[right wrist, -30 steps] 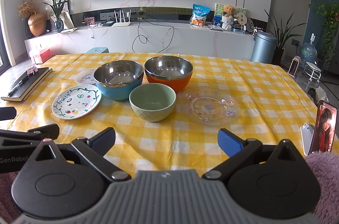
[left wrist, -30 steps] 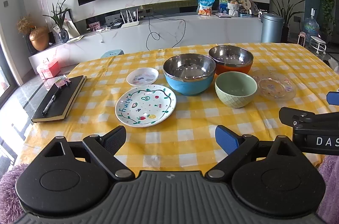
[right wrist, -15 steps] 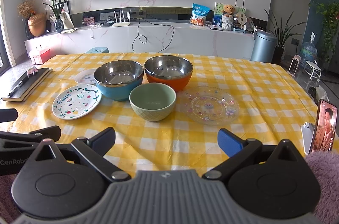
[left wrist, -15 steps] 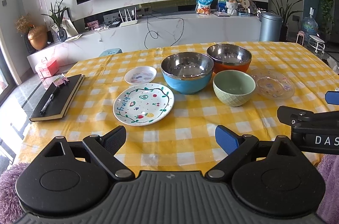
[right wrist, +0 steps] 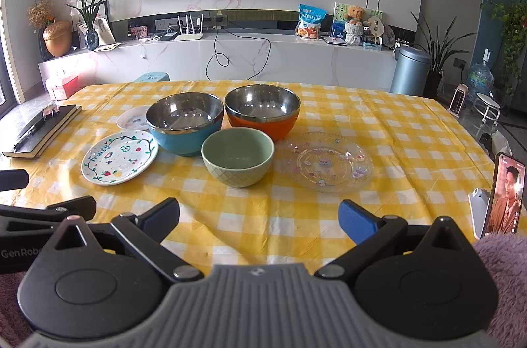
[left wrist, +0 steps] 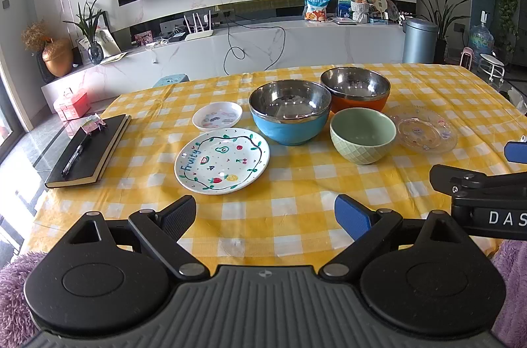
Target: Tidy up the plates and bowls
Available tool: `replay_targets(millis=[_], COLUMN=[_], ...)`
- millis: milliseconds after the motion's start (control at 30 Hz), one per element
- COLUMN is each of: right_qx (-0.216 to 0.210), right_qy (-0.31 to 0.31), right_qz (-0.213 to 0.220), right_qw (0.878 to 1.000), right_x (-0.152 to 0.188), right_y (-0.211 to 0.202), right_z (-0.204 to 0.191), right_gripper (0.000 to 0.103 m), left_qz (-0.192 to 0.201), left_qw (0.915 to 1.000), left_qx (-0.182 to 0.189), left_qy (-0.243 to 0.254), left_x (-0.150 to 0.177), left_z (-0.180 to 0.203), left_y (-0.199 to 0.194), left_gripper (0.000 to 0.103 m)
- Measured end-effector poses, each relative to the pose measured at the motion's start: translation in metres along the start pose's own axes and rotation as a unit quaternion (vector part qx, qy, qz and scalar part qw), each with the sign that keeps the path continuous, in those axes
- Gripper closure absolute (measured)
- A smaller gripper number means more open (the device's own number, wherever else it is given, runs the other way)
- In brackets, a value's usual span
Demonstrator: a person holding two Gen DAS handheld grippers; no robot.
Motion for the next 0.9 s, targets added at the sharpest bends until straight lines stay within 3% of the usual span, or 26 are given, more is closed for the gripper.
replay_targets(millis=[267,433,567,733,900], right_qx=[-0.001,-0.004,-0.007,-0.040,-0.107], right_qy=[0.001,0.007,0.026,0.039,0.018], right_qz=[-0.001,-0.002,0.024,0.093,0.052], right_qw=[1.000,1.000,0.999,0.994,0.993], right_x=[0.000,0.002,-0.002,-0.008,-0.018], right_y=[0.000,0.003,0.002,-0.004,0.014], right_z=[0.000,-0.002,0.001,-0.004,-0.031], right_gripper=[0.002,0.002,0.002,0.002,0.002], left_qz=[-0.001,-0.012,-0.006,-0.005,-0.012], left_qw=[1.0000,0.9989,0.9987,0.9980,0.9971], left_qx=[0.002,0.032,0.031,0.018,0.003], left_qy=[-0.001,-0.033,-0.040,-0.061,-0.076], left_x=[-0.001,0.001,-0.001,-0.014,-0.029], left_z=[-0.001,-0.001,-0.008,-0.032,-0.056], left_y=[0.000,0.002,0.002,0.004,0.012], left_gripper=[0.000,0.000,0.000,0.018,0.024])
Point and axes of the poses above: each gripper's, at about its wrist camera, not at the fingertips, and y roughly the way its jaws point, z to its right, x to its underside, the point moved 7 cm from there along y, roughly the way its jaws point
